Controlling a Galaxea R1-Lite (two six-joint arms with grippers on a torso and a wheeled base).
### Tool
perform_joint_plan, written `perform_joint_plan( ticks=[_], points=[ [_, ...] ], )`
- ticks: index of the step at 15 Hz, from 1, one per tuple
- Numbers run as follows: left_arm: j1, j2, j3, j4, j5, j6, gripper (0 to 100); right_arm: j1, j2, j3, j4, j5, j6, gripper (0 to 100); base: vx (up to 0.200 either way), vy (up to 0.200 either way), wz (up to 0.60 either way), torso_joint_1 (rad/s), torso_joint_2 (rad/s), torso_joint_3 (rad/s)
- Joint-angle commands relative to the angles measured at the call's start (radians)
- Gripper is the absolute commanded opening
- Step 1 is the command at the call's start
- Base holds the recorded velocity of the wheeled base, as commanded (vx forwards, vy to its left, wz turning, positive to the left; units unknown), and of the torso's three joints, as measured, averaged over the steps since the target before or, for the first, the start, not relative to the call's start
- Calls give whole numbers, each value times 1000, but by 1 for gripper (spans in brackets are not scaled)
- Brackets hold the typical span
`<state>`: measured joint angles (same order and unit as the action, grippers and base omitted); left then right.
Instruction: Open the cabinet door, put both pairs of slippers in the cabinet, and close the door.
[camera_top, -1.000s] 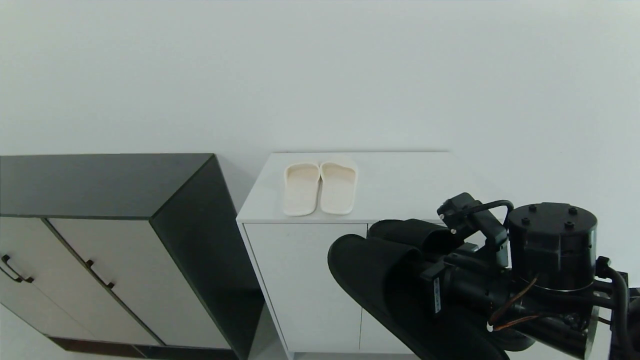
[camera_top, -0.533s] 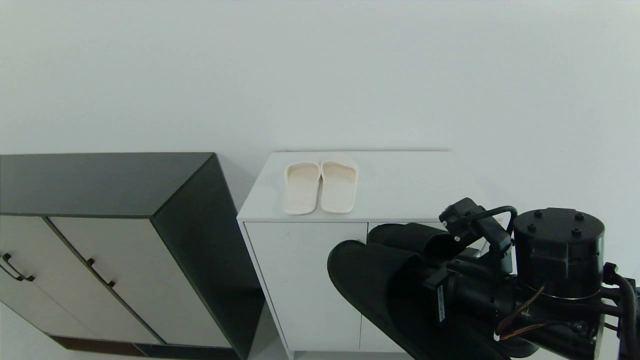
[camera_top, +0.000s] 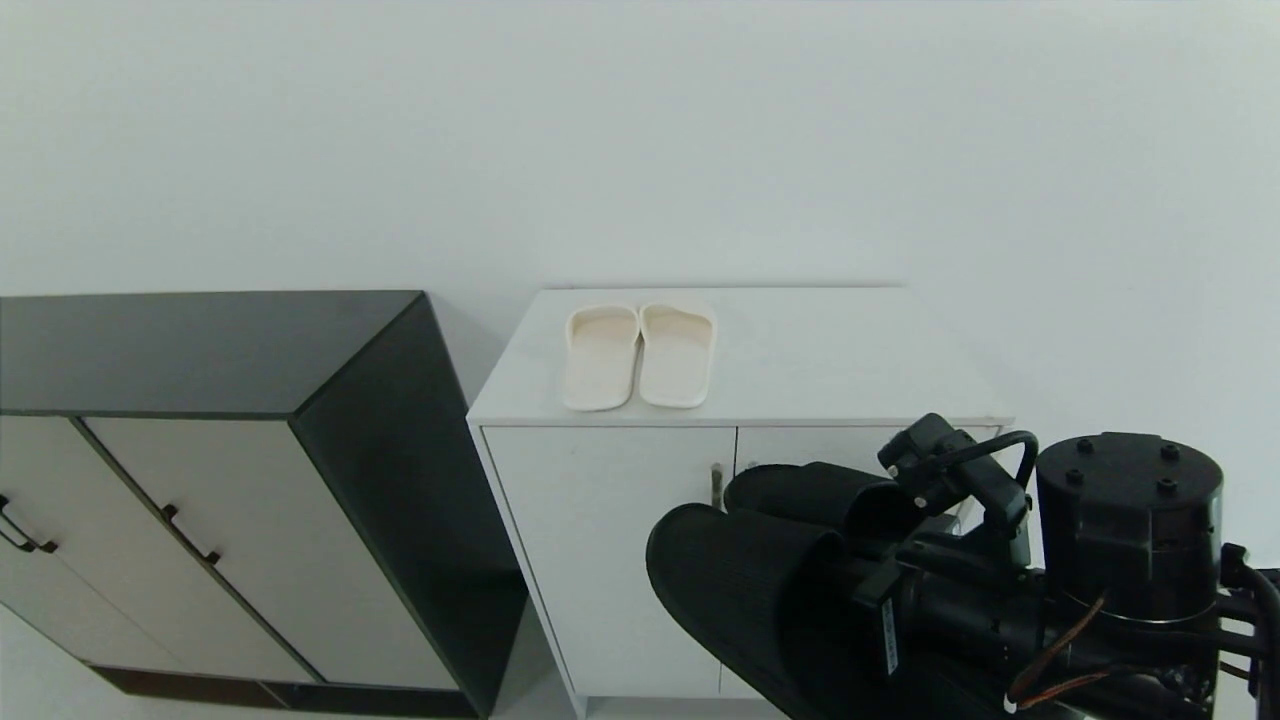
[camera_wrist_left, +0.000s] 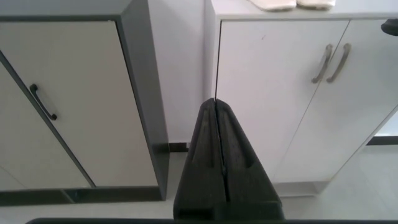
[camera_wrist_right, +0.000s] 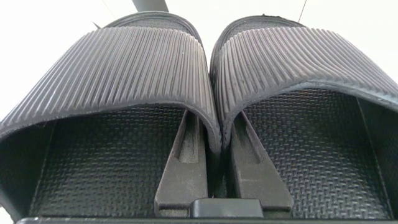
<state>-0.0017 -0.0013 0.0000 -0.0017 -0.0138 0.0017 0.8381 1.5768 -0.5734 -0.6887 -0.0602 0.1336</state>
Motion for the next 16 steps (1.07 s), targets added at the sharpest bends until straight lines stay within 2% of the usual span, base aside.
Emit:
perform_joint_plan(
  ticks=[1, 11, 12, 13, 16],
  points=[
    [0, 1, 0, 0, 0, 0, 0, 1, -3, 4, 0, 0, 0, 0, 0, 0, 0, -237, 540, 310],
    [0, 1, 0, 0, -2, -2, 0, 3, 3, 20, -18, 2, -2, 0, 0, 0, 0, -215, 536, 313],
    [0, 1, 0, 0, 0, -5, 100, 4, 3, 21, -18, 2, -2, 0, 0, 0, 0, -193, 496, 305],
    [0, 1, 0, 0, 0, -14, 100, 4, 3, 23, -18, 2, -2, 0, 0, 0, 0, -178, 496, 305],
    [0, 1, 0, 0, -2, -9, 100, 9, -1, 26, -18, 2, -2, 0, 0, 0, 0, -167, 478, 317]
  ],
)
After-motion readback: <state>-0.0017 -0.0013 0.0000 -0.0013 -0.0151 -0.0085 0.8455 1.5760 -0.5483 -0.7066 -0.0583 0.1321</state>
